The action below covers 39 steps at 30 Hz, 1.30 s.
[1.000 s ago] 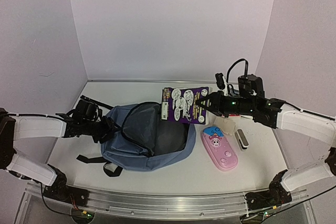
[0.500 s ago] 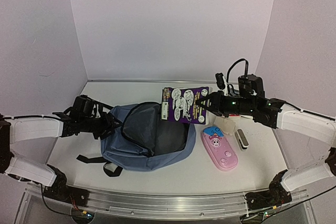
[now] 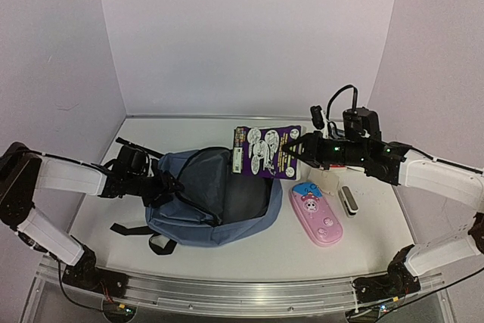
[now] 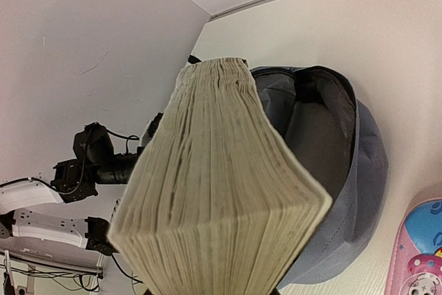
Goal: Pack the student bag
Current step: Place the book in the student bag.
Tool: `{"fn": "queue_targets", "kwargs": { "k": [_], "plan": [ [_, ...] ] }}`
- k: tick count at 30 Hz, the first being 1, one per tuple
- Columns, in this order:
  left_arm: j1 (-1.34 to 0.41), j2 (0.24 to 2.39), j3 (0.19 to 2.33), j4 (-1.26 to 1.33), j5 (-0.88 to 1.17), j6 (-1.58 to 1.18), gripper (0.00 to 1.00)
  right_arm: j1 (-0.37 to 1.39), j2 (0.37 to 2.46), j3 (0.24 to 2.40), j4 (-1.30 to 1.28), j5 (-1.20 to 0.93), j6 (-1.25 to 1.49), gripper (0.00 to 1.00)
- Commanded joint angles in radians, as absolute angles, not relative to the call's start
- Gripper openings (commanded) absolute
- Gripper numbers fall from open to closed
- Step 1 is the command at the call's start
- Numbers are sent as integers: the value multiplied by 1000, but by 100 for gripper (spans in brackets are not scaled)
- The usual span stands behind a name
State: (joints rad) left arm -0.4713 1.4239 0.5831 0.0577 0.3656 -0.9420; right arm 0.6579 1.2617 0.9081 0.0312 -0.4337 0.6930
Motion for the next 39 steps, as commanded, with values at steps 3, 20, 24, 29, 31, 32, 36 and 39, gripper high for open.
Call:
{"fn": "queue_targets", "kwargs": {
  "k": [3,20,24,29,31,32,36,39],
  "plan": [
    [-470,1495,584,207,399,-996,58,661,1238,951,117,-434,701,0],
    [-469,1504,633,422,461,-961,19,662,1240,932,110,-433,742,0],
    [-469,1375,636,368,443,-877,1,664,1267,916,112,-429,779,0],
    [-469,1203,629,290,438,-810,0,663,1320,894,165,-420,868,0],
    [-469,1147,625,265,441,-800,0,664,1348,881,210,-431,911,0],
    [-469,1125,626,249,448,-797,0,665,1363,876,233,-437,931,0],
    [-469,1064,634,220,488,-785,0,670,1437,868,329,-493,1008,0],
    [-469,1030,645,210,518,-771,0,673,1487,874,387,-520,1058,0]
  ]
}}
